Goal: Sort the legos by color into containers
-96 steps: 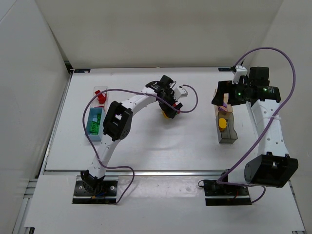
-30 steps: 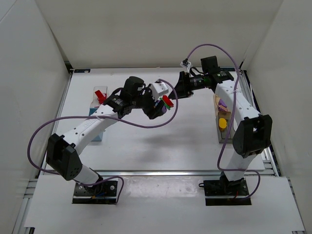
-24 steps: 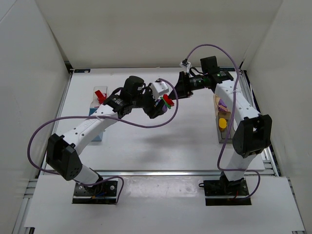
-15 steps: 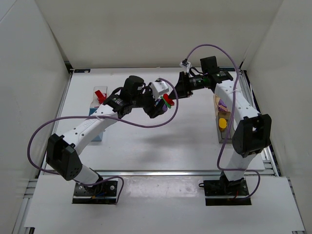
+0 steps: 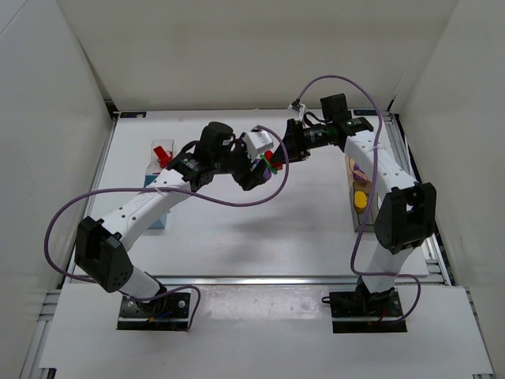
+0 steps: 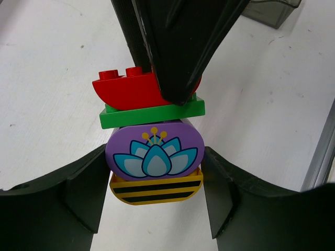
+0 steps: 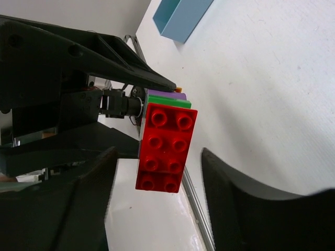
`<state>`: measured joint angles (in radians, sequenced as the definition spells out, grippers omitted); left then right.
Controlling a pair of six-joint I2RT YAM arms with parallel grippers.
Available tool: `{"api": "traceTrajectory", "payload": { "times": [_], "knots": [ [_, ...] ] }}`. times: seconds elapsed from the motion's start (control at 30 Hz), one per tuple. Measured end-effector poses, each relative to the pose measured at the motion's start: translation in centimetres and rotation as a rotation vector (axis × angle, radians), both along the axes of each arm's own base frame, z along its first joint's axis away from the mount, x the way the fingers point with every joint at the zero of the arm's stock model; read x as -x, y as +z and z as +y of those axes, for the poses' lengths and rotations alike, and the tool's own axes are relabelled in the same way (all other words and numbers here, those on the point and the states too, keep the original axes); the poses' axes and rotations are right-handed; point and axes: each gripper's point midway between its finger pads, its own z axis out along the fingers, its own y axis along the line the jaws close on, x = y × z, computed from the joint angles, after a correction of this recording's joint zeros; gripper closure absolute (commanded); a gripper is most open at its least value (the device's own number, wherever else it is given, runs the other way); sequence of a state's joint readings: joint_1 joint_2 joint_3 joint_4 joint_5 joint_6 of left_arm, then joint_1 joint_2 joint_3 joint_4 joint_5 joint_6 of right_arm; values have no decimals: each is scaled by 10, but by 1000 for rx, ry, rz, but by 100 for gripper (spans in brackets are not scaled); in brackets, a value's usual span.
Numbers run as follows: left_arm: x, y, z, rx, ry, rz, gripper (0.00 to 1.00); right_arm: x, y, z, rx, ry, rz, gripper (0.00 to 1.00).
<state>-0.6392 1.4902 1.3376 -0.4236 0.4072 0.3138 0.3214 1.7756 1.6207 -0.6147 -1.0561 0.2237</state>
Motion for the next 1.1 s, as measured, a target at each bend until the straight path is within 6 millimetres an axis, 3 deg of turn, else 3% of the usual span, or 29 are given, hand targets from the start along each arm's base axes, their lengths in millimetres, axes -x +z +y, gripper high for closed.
{"api": "traceTrajectory", "payload": {
  "times": [0.13, 0.27, 0.5, 0.73, 0.93, 1.1],
  "knots": [
    [0, 0, 0, 1, 0, -1, 57, 0, -1, 0, 3, -1, 0, 46],
    [-1, 1, 0, 0, -1, -6, 57, 0, -1, 0, 3, -2, 2, 72],
    [-2, 2, 0, 0, 0, -13, 57, -1, -1, -1, -1, -4, 16, 100],
    [6, 4, 8, 4, 19, -17, 58, -5, 2, -8, -21, -11, 15, 100],
    [32, -2, 42, -14, 68, 24, 59, -33, 15, -37, -35, -100, -30, 100],
    [39, -2, 72, -29, 128, 37, 60, -49, 28, -50, -47, -141, -80, 100]
  ]
}}
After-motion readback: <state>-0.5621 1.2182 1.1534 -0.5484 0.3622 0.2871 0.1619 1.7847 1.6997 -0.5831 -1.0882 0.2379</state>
